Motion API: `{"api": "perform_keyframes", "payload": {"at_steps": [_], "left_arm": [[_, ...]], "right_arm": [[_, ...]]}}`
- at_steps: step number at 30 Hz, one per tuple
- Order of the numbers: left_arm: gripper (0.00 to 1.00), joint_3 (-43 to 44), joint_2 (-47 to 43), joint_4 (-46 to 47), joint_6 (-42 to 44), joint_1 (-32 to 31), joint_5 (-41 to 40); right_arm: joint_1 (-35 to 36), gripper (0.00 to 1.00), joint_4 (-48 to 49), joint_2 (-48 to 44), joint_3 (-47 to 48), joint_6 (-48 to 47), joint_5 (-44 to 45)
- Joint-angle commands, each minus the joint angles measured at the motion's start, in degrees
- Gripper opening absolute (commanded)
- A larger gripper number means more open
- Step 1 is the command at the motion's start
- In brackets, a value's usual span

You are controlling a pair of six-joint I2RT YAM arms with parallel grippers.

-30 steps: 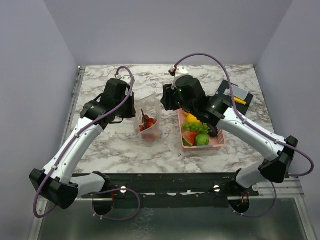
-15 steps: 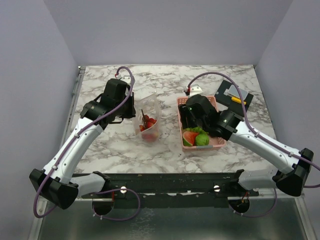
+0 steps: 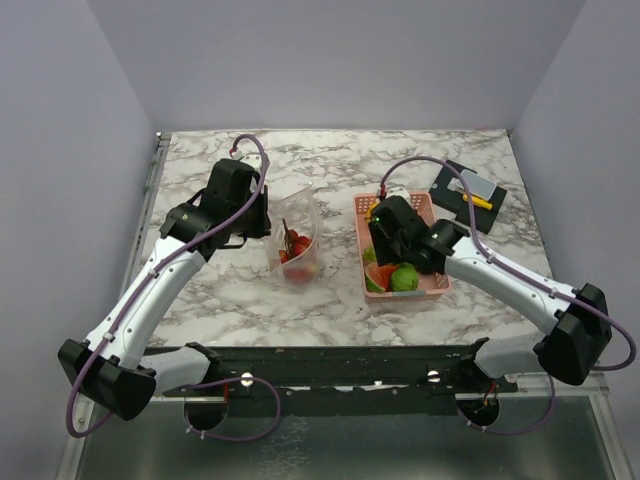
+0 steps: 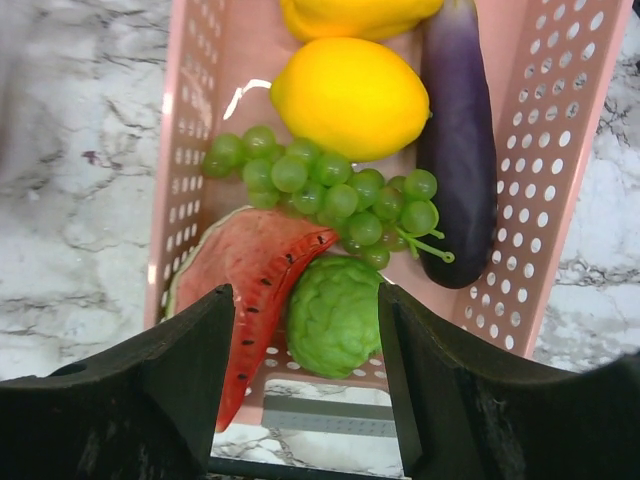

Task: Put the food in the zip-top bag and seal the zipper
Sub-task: Pick up the fake fruit from the bin.

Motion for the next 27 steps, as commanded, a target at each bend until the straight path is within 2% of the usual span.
{"api": "perform_keyframes", "payload": {"at_steps": [1, 10, 17, 27], "left_arm": [[0.00, -0.46, -1.78, 0.80, 0.39, 0.07, 0.47], [0.00, -0.41, -1.89, 0.43, 0.37, 0.05, 0.43], [0.00, -0.33, -1.83, 0.30, 0.35, 0.02, 0.48], [0.00, -0.37, -1.31, 0.07, 0.56, 0.07, 0.45]], "right_arm": [[-1.73, 0.65, 1.29, 3.26, -0.67, -1.42, 1.73], [-5.80, 0.67, 5.97, 9.15, -1.08, -4.87, -1.20], [-7.12, 0.71, 8.62, 14.37, -0.46, -6.75, -3.61], [-8.52, 0.71, 11.59, 20.30, -1.39, -7.65, -4.44]]}}
